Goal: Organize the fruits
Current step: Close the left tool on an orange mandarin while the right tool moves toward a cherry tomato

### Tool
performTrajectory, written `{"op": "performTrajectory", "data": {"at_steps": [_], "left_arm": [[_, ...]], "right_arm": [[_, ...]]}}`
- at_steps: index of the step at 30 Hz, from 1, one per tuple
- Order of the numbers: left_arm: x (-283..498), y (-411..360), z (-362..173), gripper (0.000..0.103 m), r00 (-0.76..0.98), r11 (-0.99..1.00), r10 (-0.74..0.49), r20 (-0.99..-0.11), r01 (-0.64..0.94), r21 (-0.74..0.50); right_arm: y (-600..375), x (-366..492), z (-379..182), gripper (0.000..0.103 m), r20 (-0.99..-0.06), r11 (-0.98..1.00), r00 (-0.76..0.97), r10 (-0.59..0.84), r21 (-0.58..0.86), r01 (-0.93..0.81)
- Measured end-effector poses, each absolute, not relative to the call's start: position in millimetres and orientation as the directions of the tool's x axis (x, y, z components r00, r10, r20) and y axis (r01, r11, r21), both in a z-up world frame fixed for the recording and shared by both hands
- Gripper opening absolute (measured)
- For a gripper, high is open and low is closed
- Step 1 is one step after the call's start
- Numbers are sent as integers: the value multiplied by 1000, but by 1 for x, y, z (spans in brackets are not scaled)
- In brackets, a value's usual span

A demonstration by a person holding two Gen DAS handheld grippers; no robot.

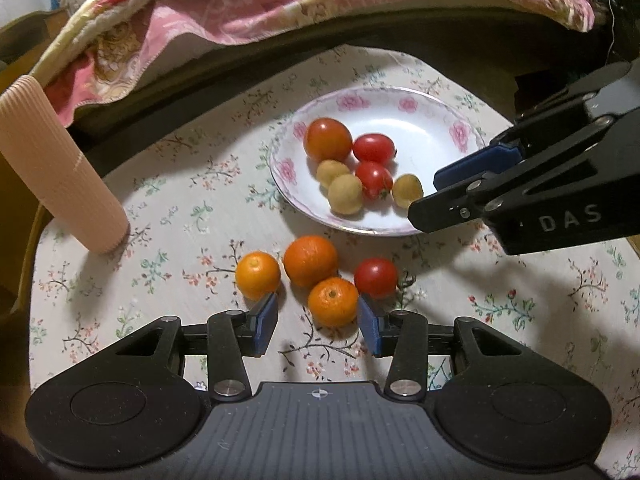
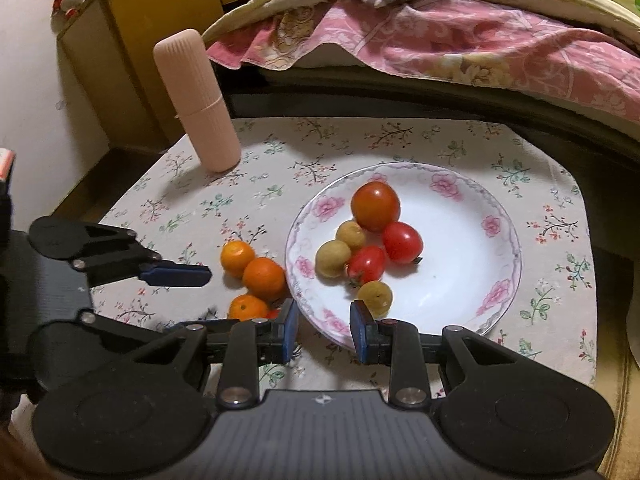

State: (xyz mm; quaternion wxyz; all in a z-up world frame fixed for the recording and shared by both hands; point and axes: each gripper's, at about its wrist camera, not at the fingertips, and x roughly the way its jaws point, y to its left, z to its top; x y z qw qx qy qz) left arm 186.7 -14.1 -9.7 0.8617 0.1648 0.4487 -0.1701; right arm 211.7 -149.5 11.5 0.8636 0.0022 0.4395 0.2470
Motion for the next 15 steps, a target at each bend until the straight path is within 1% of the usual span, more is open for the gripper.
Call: {"op": "performTrajectory", "data": {"at_steps": [11,15], "left_arm": [[194,-27,-32,52,498,880,-141,-856,460,122],[199,-27,-33,52,498,892,-155,-853,442,95]], "right_arm": [[-154,208,11,31,-763,869,471,444,239,-432],[-154,206,12,31,-762,860,457,458,250,-445]]}}
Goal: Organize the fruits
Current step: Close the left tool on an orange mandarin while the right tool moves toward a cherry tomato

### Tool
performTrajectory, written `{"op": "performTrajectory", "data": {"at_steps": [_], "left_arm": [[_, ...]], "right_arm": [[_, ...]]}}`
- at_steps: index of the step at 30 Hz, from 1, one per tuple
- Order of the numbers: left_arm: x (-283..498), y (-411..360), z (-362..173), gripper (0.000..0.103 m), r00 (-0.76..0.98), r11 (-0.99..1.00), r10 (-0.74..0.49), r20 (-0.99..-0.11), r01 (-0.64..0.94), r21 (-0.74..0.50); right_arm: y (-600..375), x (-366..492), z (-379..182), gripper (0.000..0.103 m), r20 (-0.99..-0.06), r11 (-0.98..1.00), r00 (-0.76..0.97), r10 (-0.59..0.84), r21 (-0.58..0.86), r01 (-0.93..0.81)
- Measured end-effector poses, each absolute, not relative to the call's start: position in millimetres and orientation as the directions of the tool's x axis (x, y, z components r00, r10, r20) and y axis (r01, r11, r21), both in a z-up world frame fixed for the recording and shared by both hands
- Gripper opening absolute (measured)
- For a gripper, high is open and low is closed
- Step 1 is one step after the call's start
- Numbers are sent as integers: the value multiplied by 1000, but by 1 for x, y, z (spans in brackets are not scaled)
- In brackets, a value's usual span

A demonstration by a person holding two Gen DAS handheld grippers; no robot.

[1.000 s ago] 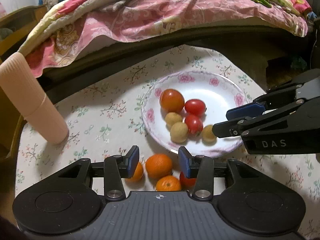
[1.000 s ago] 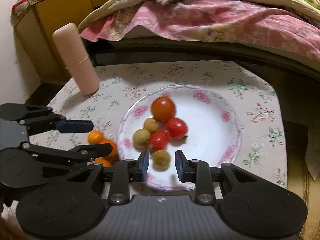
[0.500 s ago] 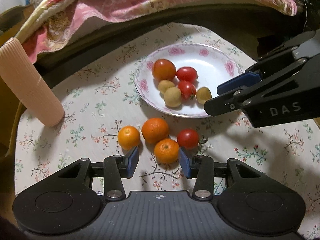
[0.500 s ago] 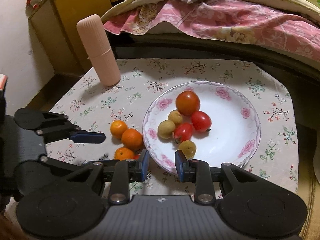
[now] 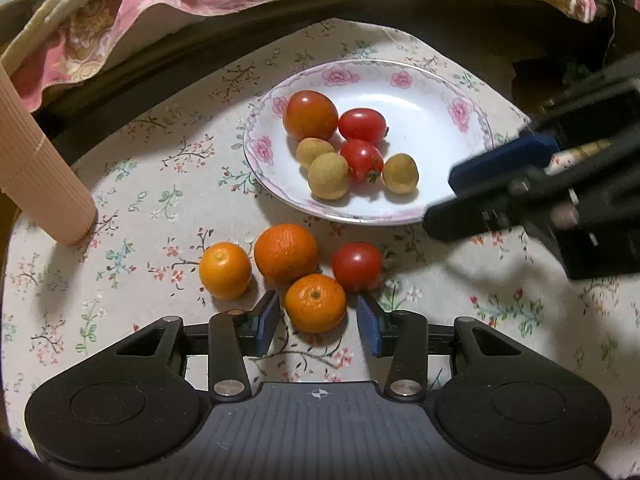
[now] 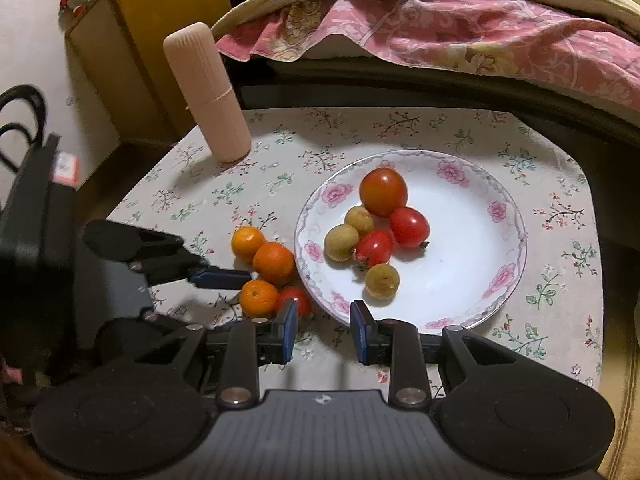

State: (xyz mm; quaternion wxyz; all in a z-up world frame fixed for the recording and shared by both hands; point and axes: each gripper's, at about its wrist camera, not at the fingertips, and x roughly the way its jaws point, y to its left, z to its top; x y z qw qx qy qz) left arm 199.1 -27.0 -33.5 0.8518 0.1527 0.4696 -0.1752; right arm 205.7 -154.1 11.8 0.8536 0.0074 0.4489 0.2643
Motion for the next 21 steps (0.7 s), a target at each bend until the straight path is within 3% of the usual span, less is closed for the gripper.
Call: {"op": "performTrajectory", "data": {"at_steps": [4,21], "left_arm": [[200,-28,-33,41,499,898,-161,-852,431,82],[183,-7,-28,41,482,897,-158,-862,435,79]], "right_arm": [[-153,201,13,31,-761,842,438,479,258,-473],[-132,198,-12,32,-789,823,368,491,281,-495]]}}
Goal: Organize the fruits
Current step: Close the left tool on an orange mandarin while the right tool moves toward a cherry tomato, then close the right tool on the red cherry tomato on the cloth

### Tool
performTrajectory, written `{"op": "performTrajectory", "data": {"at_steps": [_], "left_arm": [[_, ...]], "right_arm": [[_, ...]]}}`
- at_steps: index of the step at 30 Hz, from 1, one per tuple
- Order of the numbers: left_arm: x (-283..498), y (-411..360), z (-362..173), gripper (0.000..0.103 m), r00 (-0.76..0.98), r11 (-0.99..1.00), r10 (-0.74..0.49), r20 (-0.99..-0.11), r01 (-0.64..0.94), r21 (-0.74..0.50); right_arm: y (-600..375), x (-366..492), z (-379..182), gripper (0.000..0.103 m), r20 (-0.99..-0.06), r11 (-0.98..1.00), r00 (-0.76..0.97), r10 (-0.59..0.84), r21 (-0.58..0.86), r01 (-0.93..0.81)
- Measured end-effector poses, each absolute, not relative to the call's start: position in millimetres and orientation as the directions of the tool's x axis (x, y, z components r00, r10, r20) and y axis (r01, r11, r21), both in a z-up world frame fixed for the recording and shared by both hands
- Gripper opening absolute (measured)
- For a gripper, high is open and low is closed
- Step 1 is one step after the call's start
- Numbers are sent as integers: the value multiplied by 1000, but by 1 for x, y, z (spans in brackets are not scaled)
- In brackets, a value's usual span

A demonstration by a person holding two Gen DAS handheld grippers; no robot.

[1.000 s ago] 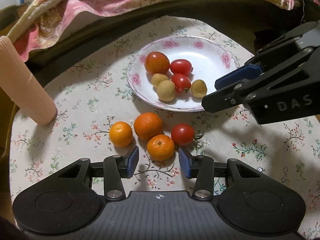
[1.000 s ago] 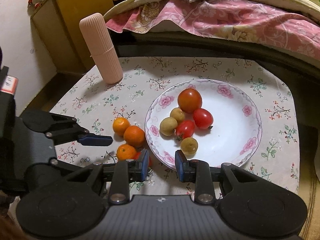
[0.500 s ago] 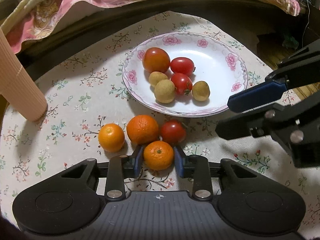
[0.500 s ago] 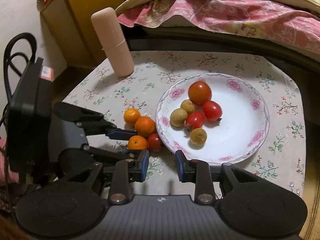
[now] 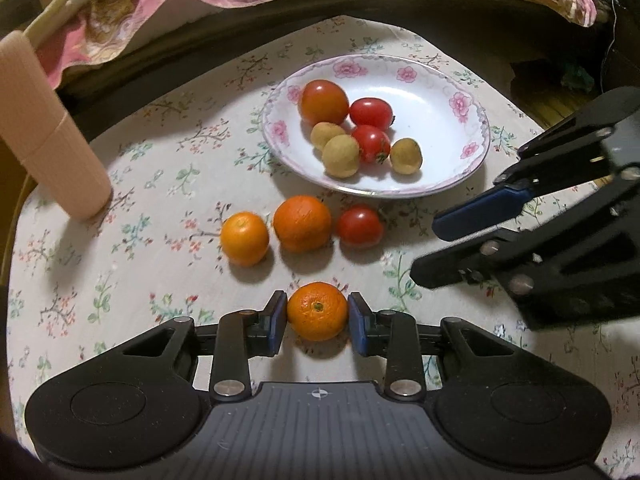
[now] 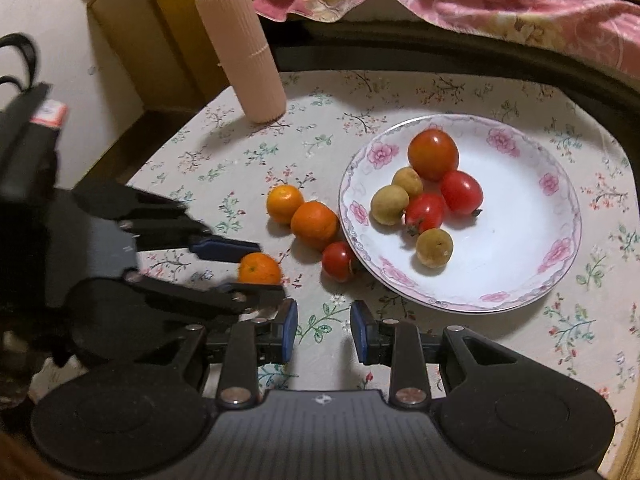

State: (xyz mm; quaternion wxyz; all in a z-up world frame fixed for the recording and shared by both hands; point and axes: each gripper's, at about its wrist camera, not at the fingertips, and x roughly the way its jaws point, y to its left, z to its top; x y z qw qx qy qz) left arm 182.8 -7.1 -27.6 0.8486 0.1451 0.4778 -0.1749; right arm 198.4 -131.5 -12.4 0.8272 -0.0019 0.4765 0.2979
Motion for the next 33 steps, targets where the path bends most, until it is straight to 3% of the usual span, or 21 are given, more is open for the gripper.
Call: {"op": "performTrajectory", "data": {"at_steps": [9,14,24,28,33], "left_arm": [[174,3,-25,43,483,898,-172,-858,435,65],[172,6,-26,44,479,899,-178,-859,434,57],[170,7,-28,45,471,894,-180,-864,445,57],[169,7,-27,44,470,893,-180,-864,446,57],[168,8,-27,43,466,892,-181,-866,449,55]], "right_arm": [[-119,202,-34,33,-775,875,443,450,284,-392],[-109,201,-44,38,-767,888,482,423,247,-387],[-103,204,-48,38,-752,900,525,400,215,-378],[-103,205,-45,30,-759,897,513,402,214,-387],[-109,198,-40,29,-771,885,482,416,223,-408]]}}
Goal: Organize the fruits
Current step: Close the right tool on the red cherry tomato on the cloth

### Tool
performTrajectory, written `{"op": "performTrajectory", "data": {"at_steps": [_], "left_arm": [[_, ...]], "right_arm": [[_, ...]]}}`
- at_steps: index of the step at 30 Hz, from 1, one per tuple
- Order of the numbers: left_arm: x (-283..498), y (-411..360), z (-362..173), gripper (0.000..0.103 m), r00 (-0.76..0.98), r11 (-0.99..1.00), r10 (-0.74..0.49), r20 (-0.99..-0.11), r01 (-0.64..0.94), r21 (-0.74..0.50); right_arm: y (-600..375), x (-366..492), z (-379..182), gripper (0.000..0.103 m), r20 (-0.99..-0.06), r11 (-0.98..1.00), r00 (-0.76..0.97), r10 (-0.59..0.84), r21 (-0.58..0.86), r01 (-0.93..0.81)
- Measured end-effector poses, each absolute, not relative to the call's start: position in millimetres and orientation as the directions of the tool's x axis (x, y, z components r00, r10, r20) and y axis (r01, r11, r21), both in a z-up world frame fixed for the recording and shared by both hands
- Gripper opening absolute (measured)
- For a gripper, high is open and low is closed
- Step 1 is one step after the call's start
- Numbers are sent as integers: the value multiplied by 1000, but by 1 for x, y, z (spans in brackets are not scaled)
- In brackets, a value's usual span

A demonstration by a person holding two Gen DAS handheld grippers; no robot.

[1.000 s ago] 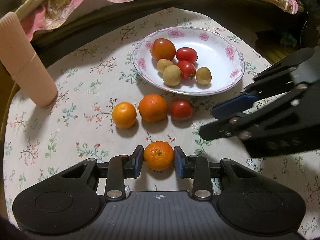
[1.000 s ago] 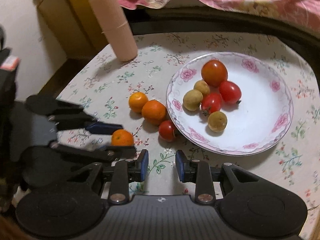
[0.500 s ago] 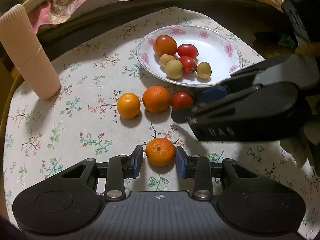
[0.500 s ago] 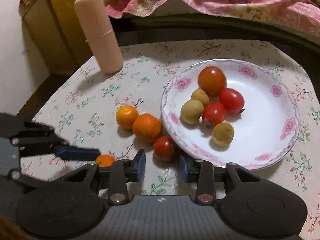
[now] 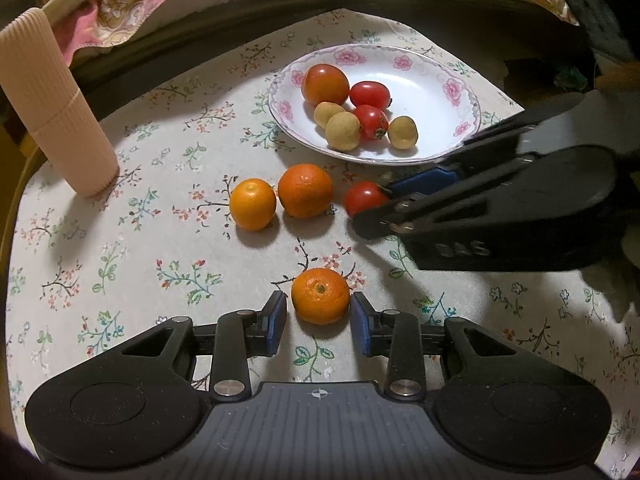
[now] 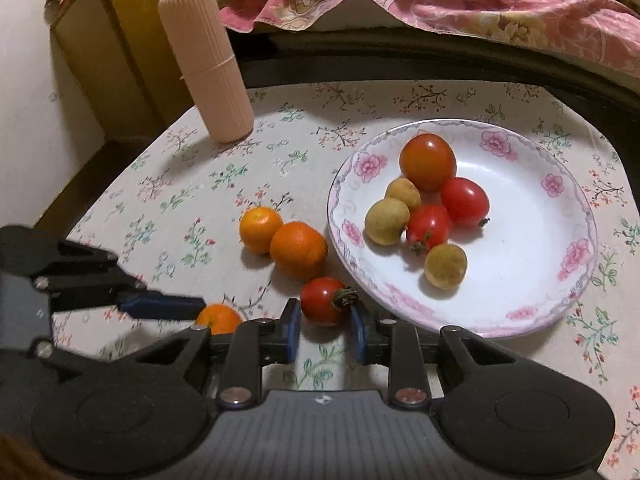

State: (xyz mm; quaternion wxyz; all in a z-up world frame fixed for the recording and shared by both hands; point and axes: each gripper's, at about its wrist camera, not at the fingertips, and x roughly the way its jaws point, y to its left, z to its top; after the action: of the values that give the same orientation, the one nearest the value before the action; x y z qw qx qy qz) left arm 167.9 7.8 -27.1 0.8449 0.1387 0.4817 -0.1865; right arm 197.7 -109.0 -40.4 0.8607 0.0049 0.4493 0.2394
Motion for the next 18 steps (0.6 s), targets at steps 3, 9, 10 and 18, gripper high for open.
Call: {"op": "performTrajectory", "data": {"at_steps": [3,9,10,18], "left_arm": [[166,7,-28,43,460,887,-185,-869,458,53],[161,8,-29,44,459,885,-181,-870,462,59],[161,9,-29,44,460,885,-178,-870,461,62],[166,7,-25,53,482,894,-184,-857,445,58]], "right_arm": [[-118,184,-35,29,-791,883,450,414,230,-409],[-129,148,-30,29,-837,883,383,391,223,-414],[-129,142,-30,29,-845,881,370,385,218,-420],[-132,125,-34,30,-872,881,342,351,184,-436]]}}
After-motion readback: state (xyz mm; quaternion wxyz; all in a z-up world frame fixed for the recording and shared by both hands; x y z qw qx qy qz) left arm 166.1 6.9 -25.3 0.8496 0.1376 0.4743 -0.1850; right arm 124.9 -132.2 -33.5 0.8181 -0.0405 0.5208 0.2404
